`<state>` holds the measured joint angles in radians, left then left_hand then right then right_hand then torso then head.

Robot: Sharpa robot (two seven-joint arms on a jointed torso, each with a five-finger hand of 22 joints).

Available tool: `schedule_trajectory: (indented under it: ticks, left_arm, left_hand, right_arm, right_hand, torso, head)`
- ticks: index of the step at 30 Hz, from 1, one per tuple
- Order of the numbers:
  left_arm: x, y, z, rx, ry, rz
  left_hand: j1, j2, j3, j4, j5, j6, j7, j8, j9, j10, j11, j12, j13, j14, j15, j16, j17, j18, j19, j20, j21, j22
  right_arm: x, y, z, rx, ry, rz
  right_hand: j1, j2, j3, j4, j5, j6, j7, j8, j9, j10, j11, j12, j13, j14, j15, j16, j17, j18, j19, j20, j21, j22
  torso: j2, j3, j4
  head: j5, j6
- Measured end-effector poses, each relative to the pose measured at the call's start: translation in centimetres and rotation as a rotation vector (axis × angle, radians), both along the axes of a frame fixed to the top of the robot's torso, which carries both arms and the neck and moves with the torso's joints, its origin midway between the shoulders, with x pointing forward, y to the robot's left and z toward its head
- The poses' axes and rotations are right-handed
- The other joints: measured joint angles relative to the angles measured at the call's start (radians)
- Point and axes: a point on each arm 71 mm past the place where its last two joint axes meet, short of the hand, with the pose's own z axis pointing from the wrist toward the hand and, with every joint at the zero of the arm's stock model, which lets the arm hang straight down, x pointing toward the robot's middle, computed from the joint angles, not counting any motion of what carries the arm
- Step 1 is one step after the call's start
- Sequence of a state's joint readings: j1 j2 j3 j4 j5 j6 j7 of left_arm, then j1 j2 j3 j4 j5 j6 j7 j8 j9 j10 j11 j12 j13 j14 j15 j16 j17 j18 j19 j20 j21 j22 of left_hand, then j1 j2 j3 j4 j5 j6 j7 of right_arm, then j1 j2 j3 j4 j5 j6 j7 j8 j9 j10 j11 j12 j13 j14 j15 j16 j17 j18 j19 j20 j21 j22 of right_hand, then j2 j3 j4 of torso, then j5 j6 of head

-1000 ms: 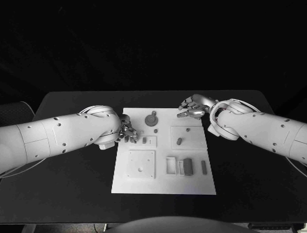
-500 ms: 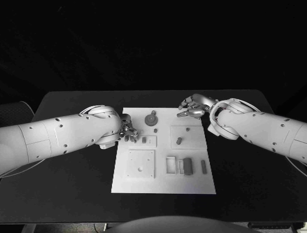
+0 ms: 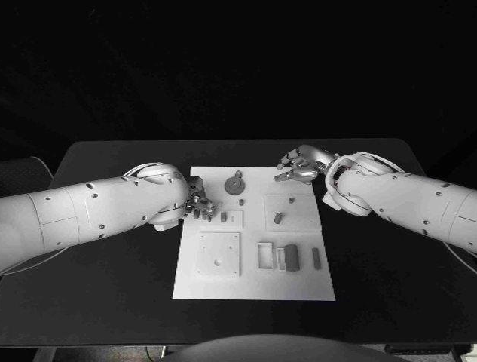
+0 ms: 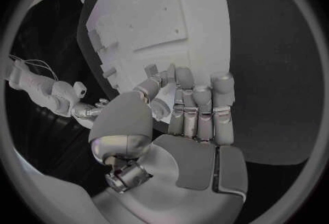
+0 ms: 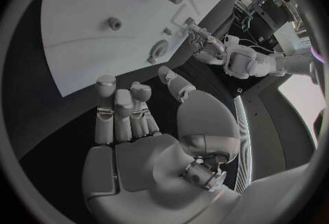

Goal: Assemble the parts on the task board

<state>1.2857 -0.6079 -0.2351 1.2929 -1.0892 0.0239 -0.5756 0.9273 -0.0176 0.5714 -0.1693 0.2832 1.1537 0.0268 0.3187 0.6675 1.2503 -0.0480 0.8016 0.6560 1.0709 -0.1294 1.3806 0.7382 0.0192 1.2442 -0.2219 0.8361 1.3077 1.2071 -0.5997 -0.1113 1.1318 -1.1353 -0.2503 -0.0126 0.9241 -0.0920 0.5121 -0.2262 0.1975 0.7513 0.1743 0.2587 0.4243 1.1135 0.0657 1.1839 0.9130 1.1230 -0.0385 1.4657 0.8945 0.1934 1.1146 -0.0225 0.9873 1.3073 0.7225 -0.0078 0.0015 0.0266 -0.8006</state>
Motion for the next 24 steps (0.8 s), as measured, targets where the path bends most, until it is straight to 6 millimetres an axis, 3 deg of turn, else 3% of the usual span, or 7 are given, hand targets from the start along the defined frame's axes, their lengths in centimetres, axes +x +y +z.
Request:
schedule_trajectory:
  ticks: [24]
  left_arm:
    - [-0.01, -0.02, -0.02, 0.004, 0.0, -0.003]
  left_hand:
    - [0.0, 0.0, -0.002, 0.001, 0.002, -0.002, 0.002, 0.019, 0.001, 0.0, 0.0, 0.0, 0.0, 0.001, 0.001, 0.0, 0.0, 0.0, 0.0, 0.0, 0.0, 0.0]
  right_arm:
    - [-0.01, -0.04, -0.01, -0.001, 0.002, 0.0]
  right_hand:
    - [0.0, 0.0, 0.0, 0.0, 0.0, -0.001, -0.003, 0.0, -0.001, 0.0, 0.0, 0.0, -0.001, 0.0, 0.0, 0.0, 0.0, 0.0, 0.0, -0.004, 0.0, 0.0]
  torso:
    - [0.0, 0.0007, -0.0004]
  head:
    - [0.0, -0.003]
